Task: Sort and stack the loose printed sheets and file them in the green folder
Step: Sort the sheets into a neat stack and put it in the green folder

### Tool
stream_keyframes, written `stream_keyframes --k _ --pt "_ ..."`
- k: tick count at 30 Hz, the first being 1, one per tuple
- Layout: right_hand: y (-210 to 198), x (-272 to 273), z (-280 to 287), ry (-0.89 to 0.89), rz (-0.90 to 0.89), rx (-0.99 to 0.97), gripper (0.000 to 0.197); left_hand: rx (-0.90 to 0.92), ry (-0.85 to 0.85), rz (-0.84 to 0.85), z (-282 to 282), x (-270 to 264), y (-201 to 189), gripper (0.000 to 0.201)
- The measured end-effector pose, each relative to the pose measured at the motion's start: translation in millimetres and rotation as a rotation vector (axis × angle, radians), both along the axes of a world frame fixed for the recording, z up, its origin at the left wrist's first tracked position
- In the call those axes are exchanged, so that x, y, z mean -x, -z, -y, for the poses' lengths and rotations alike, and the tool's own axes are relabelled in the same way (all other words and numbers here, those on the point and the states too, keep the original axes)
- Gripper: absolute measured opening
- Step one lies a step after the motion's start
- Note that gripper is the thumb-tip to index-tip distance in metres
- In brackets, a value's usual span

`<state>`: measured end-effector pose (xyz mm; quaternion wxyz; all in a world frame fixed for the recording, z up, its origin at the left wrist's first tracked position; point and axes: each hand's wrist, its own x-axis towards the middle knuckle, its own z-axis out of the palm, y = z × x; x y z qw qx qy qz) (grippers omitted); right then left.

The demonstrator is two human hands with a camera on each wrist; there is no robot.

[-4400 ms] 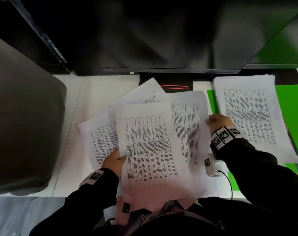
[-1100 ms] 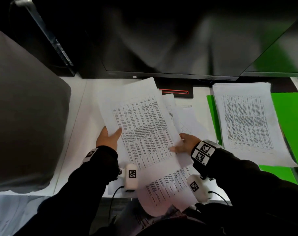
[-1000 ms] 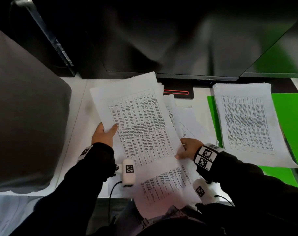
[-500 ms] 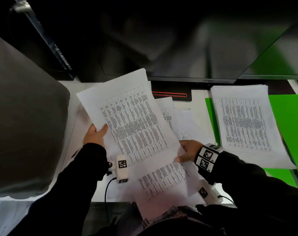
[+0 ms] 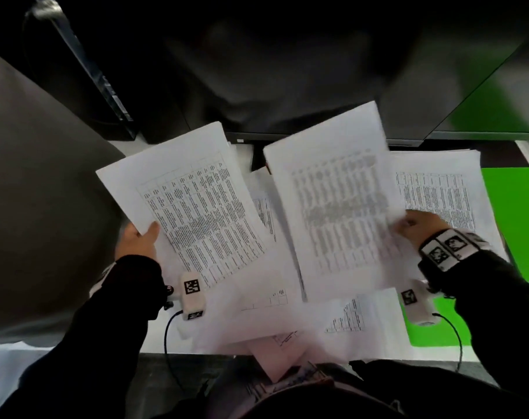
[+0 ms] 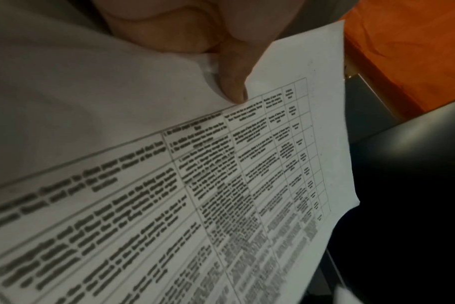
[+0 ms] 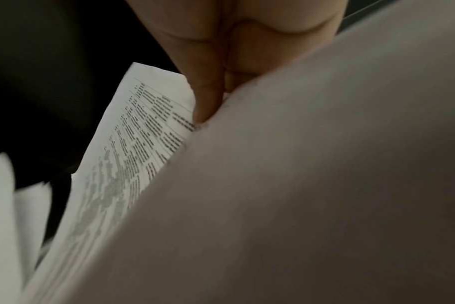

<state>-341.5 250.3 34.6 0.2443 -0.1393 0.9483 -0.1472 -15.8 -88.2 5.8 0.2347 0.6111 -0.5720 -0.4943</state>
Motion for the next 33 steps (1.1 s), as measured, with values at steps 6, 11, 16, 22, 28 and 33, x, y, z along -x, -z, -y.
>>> stream_keyframes --k 6,11,16,22,28,33 --pt "16.7 9.5 -18.6 0.154 0.181 0.268 0.006 -0.017 0.083 -0.017 -3.0 -1.4 5.6 0.033" --pt "25.0 -49.5 32.1 -0.075 0.296 0.226 0.015 -0.122 0.199 -0.132 -27.7 17.7 12.3 0.029" --pt "33.7 -87.4 62.1 -0.231 0.384 0.189 0.044 -0.199 0.233 -0.198 -54.0 28.8 13.9 0.031" --pt "20.4 -99.4 72.7 -0.154 0.319 0.116 0.054 -0.219 0.231 -0.301 -64.5 31.0 10.4 0.048" --pt "10.1 -105.0 75.8 -0.092 0.442 0.328 0.048 -0.475 0.094 -0.382 -76.7 41.9 4.5 0.042" --pt "29.1 -96.5 67.6 -0.016 0.438 0.269 0.038 -0.605 0.086 -0.419 -84.8 49.9 0.9 0.019"
